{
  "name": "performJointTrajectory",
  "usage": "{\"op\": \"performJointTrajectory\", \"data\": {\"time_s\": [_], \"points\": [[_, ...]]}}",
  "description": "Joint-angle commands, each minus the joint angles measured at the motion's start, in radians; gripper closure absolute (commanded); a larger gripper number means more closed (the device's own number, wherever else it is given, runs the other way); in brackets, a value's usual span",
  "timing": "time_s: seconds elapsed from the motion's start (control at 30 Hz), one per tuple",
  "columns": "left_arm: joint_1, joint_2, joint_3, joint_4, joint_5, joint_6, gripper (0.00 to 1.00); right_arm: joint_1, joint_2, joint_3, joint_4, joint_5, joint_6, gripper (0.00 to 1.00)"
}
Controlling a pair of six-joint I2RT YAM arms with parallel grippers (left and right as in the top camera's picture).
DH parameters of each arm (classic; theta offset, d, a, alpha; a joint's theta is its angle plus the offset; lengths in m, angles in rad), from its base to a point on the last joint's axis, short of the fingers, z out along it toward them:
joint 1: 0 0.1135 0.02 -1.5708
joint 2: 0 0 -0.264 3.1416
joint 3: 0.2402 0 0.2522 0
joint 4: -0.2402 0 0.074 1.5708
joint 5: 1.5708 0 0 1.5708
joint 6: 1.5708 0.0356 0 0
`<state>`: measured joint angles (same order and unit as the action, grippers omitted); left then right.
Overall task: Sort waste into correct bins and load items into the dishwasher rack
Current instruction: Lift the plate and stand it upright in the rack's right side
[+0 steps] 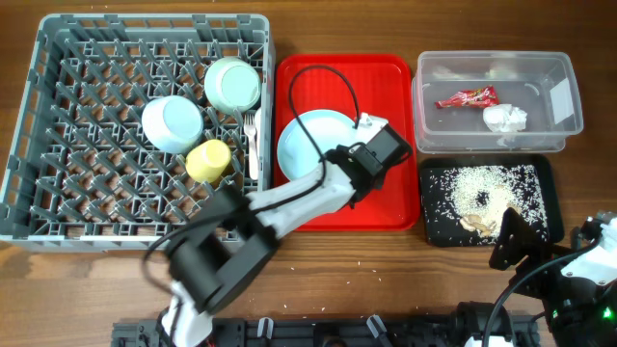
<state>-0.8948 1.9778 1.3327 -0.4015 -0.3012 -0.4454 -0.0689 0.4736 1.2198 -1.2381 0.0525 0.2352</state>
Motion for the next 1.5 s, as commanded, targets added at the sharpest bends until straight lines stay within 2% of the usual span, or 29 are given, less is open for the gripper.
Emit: {"op": "performJointTrajectory", "data": {"time_s": [0.0, 0.1, 0.17, 0.23, 0.33, 0.4, 0.43, 0.5, 0.6, 0.8, 1.1, 1.3, 1.47], "points": [[0.005, -0.37, 0.01, -0.061, 0.111, 0.016, 0.96, -0.002, -0.006, 0.002, 0.002, 0.007, 0.011, 0.0], [0.051, -0.711, 0.01, -0.184, 0.251, 0.015, 0.96, -0.002, -0.006, 0.002, 0.002, 0.007, 0.011, 0.0], [0.163, -0.922, 0.01, -0.369, 0.284, -0.038, 0.96, -0.002, -0.006, 0.002, 0.002, 0.007, 0.011, 0.0], [0.3, -1.028, 0.01, -0.525, 0.395, -0.038, 0.96, -0.002, -0.006, 0.002, 0.002, 0.007, 0.011, 0.0], [0.499, -1.073, 0.01, -0.662, 0.599, -0.031, 0.96, -0.002, -0.006, 0.002, 0.002, 0.007, 0.011, 0.0], [0.61, -1.057, 0.008, -0.708, 0.772, 0.029, 0.96, -0.002, -0.006, 0.002, 0.002, 0.007, 0.011, 0.0], [0.682, -1.028, 0.008, -0.723, 0.934, 0.093, 0.96, -0.002, -0.006, 0.002, 0.002, 0.007, 0.011, 0.0], [0.768, -0.968, 0.008, -0.725, 1.156, 0.162, 0.96, -0.002, -0.006, 0.002, 0.002, 0.007, 0.011, 0.0], [0.856, -0.84, 0.008, -0.726, 1.372, 0.235, 0.96, -0.002, -0.006, 0.002, 0.002, 0.007, 0.011, 0.0], [0.929, -0.602, 0.006, -0.764, 1.381, 0.314, 0.96, -0.002, -0.006, 0.002, 0.002, 0.007, 0.011, 0.0], [1.033, -0.511, -0.034, -0.747, 1.378, 0.325, 0.96, -0.002, -0.006, 0.002, 0.002, 0.007, 0.011, 0.0], [1.073, -0.511, -0.187, -0.569, 1.376, 0.182, 0.96, -0.002, -0.006, 0.002, 0.002, 0.007, 0.011, 0.0], [1.109, -0.511, -0.196, -0.545, 1.226, 0.105, 0.96, -0.002, -0.006, 0.002, 0.002, 0.007, 0.011, 0.01]]}}
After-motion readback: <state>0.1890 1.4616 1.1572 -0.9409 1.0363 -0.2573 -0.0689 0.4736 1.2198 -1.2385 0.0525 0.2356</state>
